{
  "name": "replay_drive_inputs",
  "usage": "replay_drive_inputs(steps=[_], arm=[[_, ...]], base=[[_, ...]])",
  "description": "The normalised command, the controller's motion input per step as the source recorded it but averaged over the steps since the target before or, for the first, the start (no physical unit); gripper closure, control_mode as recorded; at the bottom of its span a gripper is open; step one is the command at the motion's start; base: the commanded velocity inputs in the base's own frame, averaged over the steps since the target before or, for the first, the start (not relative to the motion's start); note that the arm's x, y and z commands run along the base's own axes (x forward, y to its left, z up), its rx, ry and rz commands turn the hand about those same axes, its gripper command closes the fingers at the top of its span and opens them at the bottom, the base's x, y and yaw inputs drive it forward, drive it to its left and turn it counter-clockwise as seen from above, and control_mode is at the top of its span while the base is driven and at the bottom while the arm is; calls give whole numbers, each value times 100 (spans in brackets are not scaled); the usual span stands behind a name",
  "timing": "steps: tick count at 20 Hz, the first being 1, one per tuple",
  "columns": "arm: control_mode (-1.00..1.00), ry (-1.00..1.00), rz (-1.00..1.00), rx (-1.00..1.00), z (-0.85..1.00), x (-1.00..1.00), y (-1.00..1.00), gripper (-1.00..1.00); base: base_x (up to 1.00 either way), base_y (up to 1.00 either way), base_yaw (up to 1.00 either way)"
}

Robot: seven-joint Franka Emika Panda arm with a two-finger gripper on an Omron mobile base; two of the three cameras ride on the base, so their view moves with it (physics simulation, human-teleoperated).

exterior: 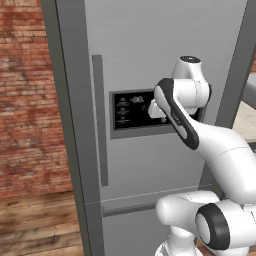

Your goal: Take the lemon wedge from the fridge and place it on the plate with fish on the dining counter.

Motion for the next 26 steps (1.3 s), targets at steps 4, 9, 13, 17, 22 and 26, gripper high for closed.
replay_drive_inputs(steps=[4, 9, 13, 17, 22, 26], arm=[[-100, 4, 0, 0, 0, 0, 2, -100], [-100, 0, 0, -3, 0, 0, 27, -100], [-100, 0, 0, 0, 0, 0, 0, -100], [-100, 0, 0, 0, 0, 0, 0, -100], [100, 0, 0, 0, -5, 0, 2, -100], [100, 0, 0, 0, 0, 0, 0, -100]], base=[[0, 0, 0], [0, 0, 0], [0, 0, 0], [0, 0, 0], [-1, 46, 1], [-17, 82, 2]])
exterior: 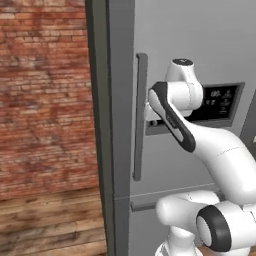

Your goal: Take the lemon wedge from the fridge and place it on the plate with fish on the dining counter.

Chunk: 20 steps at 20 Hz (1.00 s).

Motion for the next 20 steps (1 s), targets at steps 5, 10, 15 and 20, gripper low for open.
replay_drive_inputs(steps=[5, 10, 15, 20], arm=[[100, 0, 0, 0, 0, 0, 0, -100], [100, 0, 0, 0, 0, 0, 0, -100], [100, 0, 0, 0, 0, 0, 0, -100], [100, 0, 0, 0, 0, 0, 0, -100]], base=[[-68, 25, 0], [-81, 2, 0], [-32, 25, 0], [-47, 9, 0]])
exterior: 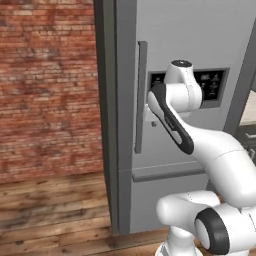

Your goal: Take the lemon wedge from the fridge and place it on the plate with fish on the dining counter.

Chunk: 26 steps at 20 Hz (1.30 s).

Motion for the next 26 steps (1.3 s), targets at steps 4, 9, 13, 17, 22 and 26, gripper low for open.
replay_drive_inputs(steps=[4, 9, 13, 17, 22, 26], arm=[[100, 0, 0, 0, 0, 0, 0, -100], [100, 0, 0, 0, 0, 0, 0, -100], [100, 0, 0, 0, 0, 0, 0, -100], [100, 0, 0, 0, 0, 0, 0, -100], [100, 0, 0, 0, 0, 0, 0, -100], [100, 0, 0, 0, 0, 0, 0, -100]], base=[[-33, 12, 0], [-85, 0, -2], [-82, 0, -1], [-84, 0, 0], [-33, 30, -6], [9, 15, -3]])
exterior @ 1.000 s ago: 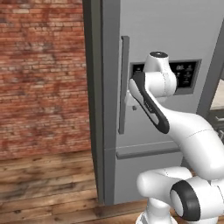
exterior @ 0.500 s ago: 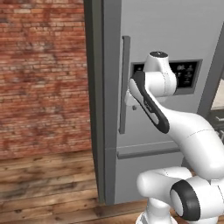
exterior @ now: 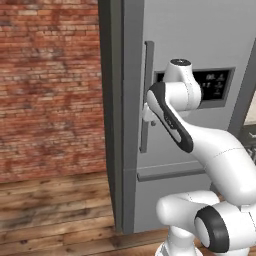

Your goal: Take the lemon wedge from the fridge and place it on the plate with fish on the dining counter.

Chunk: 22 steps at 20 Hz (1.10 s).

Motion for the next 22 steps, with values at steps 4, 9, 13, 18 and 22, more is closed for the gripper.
replay_drive_inputs(steps=[4, 9, 13, 18, 22], arm=[[100, 0, 0, 0, 0, 0, 0, -100], [100, 0, 0, 0, 0, 0, 0, -100], [100, 0, 0, 0, 0, 0, 0, -100], [100, 0, 0, 0, 0, 0, 0, -100], [100, 0, 0, 0, 0, 0, 0, -100]], base=[[7, 9, -2], [-90, 0, -2], [-95, 6, -3], [-3, 70, -7], [4, 10, -1]])
